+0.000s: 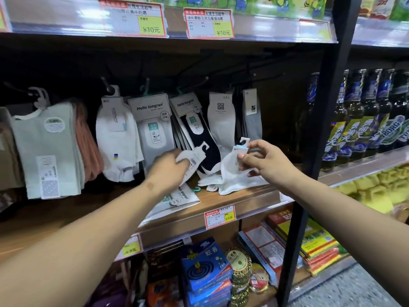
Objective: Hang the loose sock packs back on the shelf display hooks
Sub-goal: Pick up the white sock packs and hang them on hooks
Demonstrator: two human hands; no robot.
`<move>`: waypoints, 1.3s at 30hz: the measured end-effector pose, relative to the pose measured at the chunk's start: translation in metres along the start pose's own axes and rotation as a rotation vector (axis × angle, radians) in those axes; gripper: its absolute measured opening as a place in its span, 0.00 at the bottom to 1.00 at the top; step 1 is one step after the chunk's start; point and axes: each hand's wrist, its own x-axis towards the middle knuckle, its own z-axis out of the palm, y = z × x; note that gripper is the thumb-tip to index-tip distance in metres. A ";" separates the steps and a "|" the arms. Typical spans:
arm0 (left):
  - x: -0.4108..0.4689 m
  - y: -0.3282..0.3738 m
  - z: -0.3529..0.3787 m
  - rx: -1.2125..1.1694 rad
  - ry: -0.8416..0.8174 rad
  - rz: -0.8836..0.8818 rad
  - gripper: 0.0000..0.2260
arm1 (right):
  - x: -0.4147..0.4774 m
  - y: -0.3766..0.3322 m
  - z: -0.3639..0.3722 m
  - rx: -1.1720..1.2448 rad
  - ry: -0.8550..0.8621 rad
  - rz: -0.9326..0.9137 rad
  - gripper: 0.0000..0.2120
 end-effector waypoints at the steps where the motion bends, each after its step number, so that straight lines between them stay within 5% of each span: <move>1: -0.001 0.001 -0.008 -0.087 0.022 -0.020 0.08 | 0.002 -0.002 0.002 0.000 0.012 -0.023 0.07; 10: -0.008 0.007 -0.067 -0.685 0.126 -0.153 0.08 | 0.020 -0.048 0.019 0.255 -0.006 -0.037 0.08; 13: -0.010 0.004 -0.080 -0.770 0.146 -0.165 0.04 | 0.025 -0.063 0.020 0.242 0.015 -0.034 0.15; 21: -0.018 0.002 -0.106 -0.810 0.146 -0.128 0.13 | 0.023 -0.081 0.032 0.161 -0.039 -0.062 0.11; 26: -0.032 -0.006 -0.110 -0.834 0.089 -0.144 0.06 | 0.016 -0.078 0.048 0.146 -0.058 -0.066 0.08; 30: -0.046 -0.013 -0.113 -0.886 0.119 -0.209 0.21 | 0.009 -0.077 0.056 0.115 -0.064 -0.092 0.11; 39: -0.081 -0.041 -0.111 -0.801 0.143 -0.444 0.14 | 0.003 -0.079 0.071 0.120 -0.075 -0.080 0.10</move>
